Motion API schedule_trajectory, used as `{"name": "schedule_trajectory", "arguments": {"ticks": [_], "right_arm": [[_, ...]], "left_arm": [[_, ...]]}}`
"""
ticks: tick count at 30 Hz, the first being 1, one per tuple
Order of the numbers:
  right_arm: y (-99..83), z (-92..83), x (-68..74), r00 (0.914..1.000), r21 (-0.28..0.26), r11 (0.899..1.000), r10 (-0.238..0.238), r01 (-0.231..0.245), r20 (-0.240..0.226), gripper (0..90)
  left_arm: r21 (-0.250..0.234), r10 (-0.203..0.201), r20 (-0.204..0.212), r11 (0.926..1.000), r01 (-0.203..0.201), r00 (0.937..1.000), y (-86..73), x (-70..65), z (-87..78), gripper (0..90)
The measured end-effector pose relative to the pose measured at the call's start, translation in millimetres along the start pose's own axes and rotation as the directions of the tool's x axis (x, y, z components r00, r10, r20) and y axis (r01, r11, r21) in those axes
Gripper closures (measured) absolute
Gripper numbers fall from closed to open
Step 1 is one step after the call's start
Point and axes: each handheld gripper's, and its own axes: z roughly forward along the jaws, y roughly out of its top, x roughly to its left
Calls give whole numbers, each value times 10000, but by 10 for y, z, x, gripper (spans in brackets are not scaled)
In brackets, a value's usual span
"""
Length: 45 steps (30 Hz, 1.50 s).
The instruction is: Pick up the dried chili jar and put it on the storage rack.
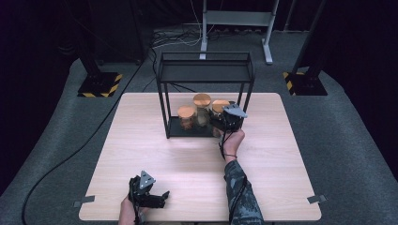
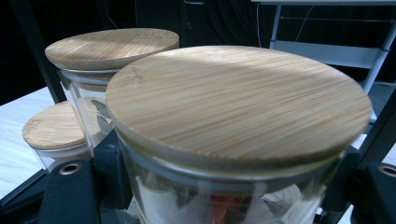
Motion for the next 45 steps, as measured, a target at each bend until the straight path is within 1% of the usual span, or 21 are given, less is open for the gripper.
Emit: {"name": "schedule_trajectory", "arguments": {"ticks": [22, 35, 36, 38, 39, 40, 41, 43, 44, 45], "right_arm": [[-17, 28, -47, 9986, -188, 9998, -90, 80, -519, 244], [-11, 20, -43, 9989, -129, 9999, -37, 31, -458, 240], [-13, 15, -39, 9992, -124, 9999, 40, -45, -406, 231], [-18, 10, -34, 9991, -100, 9999, 47, -51, -422, 186], [-18, 10, -34, 9991, -100, 9999, 47, -51, -422, 186], [-22, 7, -31, 9991, -71, 9999, 75, -78, -420, 166], [-25, -3, -28, 9994, -90, 9999, 73, -76, -339, 157], [-27, -22, -21, 9991, -138, 9998, 100, -105, -402, 147], [-21, -36, 3, 9991, -94, 9999, 89, -93, -403, 123], [-16, -44, 18, 9994, -79, 10000, 50, -53, -357, 117]], "left_arm": [[5, 6, -1, 10000, -6, 10000, 0, 0, -1, 3], [5, 17, 8, 10000, -17, 10000, 0, 0, -1, 3], [4, 27, 9, 10000, -27, 10000, 0, -1, -1, 3], [7, 27, 11, 10000, -27, 10000, 0, -1, -1, 3], [7, 27, 11, 10000, -27, 10000, 0, -1, -1, 3], [6, 27, 12, 10000, -27, 10000, 0, -1, -1, 3], [3, 22, 12, 10000, -22, 10000, 0, -1, -1, 3], [4, 24, 12, 10000, -24, 10000, 0, -1, -1, 3], [5, 20, 13, 10000, -20, 10000, 0, -1, -1, 3], [6, 23, 12, 10000, -23, 10000, 0, -1, -1, 3]]}}
